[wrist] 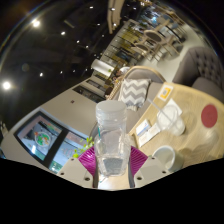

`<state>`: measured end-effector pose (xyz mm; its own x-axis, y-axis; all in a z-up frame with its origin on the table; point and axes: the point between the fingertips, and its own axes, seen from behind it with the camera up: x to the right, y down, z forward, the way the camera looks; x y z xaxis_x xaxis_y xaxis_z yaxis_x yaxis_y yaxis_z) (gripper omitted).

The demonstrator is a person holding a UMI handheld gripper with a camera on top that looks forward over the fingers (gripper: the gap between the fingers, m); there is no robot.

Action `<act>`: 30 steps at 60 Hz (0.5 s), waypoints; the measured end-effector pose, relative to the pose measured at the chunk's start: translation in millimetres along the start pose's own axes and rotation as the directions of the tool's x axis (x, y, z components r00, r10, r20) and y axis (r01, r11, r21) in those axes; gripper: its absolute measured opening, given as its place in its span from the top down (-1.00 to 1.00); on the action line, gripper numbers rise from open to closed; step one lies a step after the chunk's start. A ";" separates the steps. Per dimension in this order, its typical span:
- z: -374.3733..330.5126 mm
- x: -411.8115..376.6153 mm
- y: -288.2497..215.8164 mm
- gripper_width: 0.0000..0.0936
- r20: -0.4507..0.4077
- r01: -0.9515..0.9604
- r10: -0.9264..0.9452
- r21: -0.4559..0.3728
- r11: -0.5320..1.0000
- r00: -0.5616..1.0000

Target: Pour water

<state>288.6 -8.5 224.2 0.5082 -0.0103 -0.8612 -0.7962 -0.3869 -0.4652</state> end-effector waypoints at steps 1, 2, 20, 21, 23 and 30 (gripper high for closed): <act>-2.7 1.2 -8.7 0.13 -0.015 0.054 -0.054 0.011 0.998 0.998; -18.7 3.9 -23.7 0.13 -0.024 0.103 -0.103 0.020 0.994 0.994; -67.0 139.5 -142.6 0.13 -0.414 0.706 -0.657 -0.047 0.706 0.630; -67.5 148.4 -143.8 0.13 -0.426 0.714 -0.665 -0.061 0.697 0.613; -68.5 170.5 -148.0 0.12 -0.445 0.726 -0.678 -0.087 0.683 0.585; -60.1 226.6 -140.2 0.12 -0.469 0.739 -0.712 -0.167 0.652 0.522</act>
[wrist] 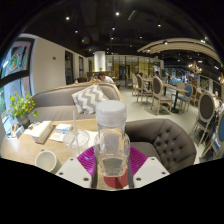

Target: Pour water

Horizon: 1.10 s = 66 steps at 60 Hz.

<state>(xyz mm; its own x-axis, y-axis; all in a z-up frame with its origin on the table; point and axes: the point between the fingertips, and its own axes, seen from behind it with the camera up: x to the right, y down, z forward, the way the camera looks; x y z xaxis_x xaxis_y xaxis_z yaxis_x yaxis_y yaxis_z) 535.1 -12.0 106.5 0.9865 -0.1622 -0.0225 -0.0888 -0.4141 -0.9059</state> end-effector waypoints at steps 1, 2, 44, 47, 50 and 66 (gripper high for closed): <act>-0.1 5.0 4.5 0.12 -0.002 0.005 -0.005 -0.008 1.000 1.000; 2.9 6.7 10.3 0.12 -0.003 0.011 -0.011 -0.017 1.000 1.000; -29.8 10.0 95.5 -0.82 -0.044 -0.088 0.079 -0.275 0.957 0.996; -52.0 8.7 91.6 -0.83 -0.047 -0.075 0.065 -0.291 0.954 0.997; -76.8 3.6 90.2 -0.83 -0.045 -0.066 0.055 -0.306 0.950 0.997; -193.5 -24.4 71.9 -0.83 -0.043 -0.041 0.027 -0.344 0.938 0.999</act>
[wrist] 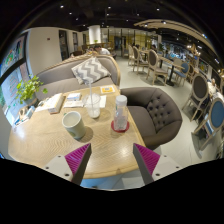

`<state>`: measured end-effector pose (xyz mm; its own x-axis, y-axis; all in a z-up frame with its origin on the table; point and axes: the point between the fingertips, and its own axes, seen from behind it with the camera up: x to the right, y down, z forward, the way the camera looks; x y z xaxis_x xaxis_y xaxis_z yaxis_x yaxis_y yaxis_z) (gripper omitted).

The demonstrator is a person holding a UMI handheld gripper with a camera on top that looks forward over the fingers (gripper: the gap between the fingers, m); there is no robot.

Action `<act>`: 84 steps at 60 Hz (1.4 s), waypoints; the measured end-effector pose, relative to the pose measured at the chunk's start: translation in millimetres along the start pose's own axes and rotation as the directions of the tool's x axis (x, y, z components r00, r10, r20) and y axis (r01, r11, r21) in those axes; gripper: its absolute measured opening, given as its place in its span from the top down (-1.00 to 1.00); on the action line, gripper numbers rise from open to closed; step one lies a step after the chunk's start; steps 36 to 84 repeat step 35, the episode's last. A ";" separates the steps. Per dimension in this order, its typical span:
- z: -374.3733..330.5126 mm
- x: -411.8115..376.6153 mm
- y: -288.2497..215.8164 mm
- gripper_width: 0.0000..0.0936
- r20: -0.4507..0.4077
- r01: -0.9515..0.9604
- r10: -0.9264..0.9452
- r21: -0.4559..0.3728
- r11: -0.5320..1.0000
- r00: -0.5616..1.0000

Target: Pour water

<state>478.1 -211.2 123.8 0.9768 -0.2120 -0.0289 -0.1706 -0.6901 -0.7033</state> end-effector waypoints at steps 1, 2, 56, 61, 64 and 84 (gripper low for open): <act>-5.3 -0.7 1.1 -0.83 -0.005 0.001 -0.001 -0.002 1.000 1.000; -10.2 -1.8 2.1 -0.83 -0.008 0.004 -0.004 -0.003 1.000 1.000; -39.9 -32.2 2.6 -0.83 -0.013 0.051 -0.050 0.020 0.999 0.999; -39.9 -32.2 2.6 -0.83 -0.013 0.051 -0.050 0.020 0.999 0.999; -39.9 -32.2 2.6 -0.83 -0.013 0.051 -0.050 0.020 0.999 0.999; -39.9 -32.2 2.6 -0.83 -0.013 0.051 -0.050 0.020 0.999 0.999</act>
